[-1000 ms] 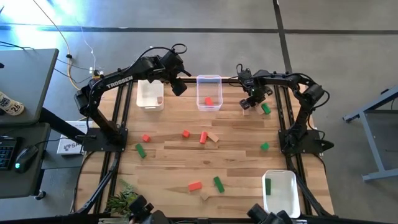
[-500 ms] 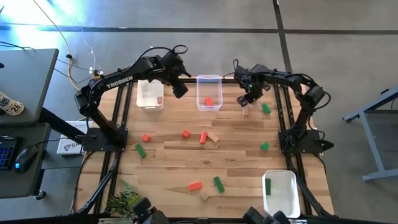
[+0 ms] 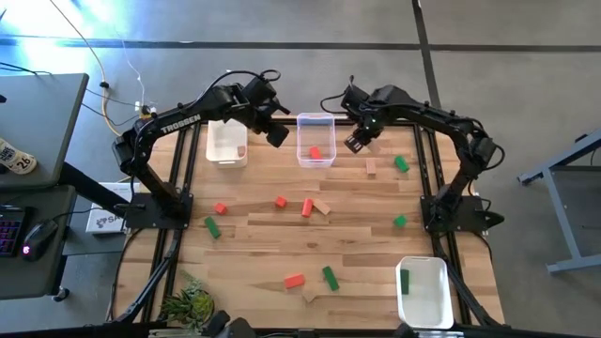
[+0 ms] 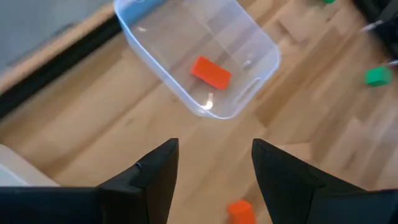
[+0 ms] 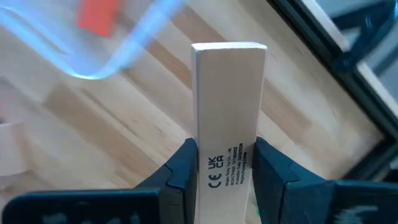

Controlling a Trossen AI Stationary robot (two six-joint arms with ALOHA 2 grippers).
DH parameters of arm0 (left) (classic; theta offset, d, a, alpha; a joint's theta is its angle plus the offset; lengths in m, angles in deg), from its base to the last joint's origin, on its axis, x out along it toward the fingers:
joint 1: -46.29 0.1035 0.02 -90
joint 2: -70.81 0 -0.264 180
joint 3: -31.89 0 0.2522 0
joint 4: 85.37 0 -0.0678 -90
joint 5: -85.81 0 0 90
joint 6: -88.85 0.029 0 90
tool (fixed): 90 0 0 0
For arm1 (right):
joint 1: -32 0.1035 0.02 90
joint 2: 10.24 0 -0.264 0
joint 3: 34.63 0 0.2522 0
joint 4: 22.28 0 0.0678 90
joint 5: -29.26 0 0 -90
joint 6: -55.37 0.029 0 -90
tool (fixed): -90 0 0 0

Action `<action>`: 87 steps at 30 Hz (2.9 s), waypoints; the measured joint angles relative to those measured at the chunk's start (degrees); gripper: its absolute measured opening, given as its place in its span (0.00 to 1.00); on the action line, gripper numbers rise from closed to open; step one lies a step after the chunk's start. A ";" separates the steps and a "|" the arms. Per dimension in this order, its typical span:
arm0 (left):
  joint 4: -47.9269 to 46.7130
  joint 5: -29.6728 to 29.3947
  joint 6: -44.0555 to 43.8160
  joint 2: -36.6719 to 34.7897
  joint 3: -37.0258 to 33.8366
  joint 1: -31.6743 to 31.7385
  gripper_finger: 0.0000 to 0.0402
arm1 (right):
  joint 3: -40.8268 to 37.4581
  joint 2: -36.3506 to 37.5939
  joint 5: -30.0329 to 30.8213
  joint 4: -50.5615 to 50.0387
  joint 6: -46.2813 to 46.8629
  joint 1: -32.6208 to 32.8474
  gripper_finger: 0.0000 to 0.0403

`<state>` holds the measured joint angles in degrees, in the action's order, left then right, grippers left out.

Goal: Sort & place blocks by color
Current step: Put the brown into the top white bin

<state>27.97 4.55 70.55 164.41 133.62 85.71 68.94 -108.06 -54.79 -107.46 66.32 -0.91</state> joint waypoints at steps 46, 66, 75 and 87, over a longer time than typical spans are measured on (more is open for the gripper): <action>17.15 8.80 -15.18 0.00 -0.02 -10.67 0.47 | 5.18 0.00 17.07 17.84 -6.16 26.17 0.22; 18.94 1.58 -15.88 0.00 -0.02 -10.54 0.33 | 5.18 -0.05 18.28 24.09 -9.88 26.19 0.22; 20.37 2.25 -11.95 0.00 -0.02 -10.46 0.13 | 5.18 -0.11 20.90 24.20 -9.43 26.17 0.21; 19.04 2.27 -3.42 0.04 -0.11 -10.54 0.11 | 5.18 -0.04 20.11 24.28 -8.36 25.03 0.06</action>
<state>47.01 6.82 67.14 164.46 133.51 75.18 74.13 -108.10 -34.68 -83.18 57.96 24.12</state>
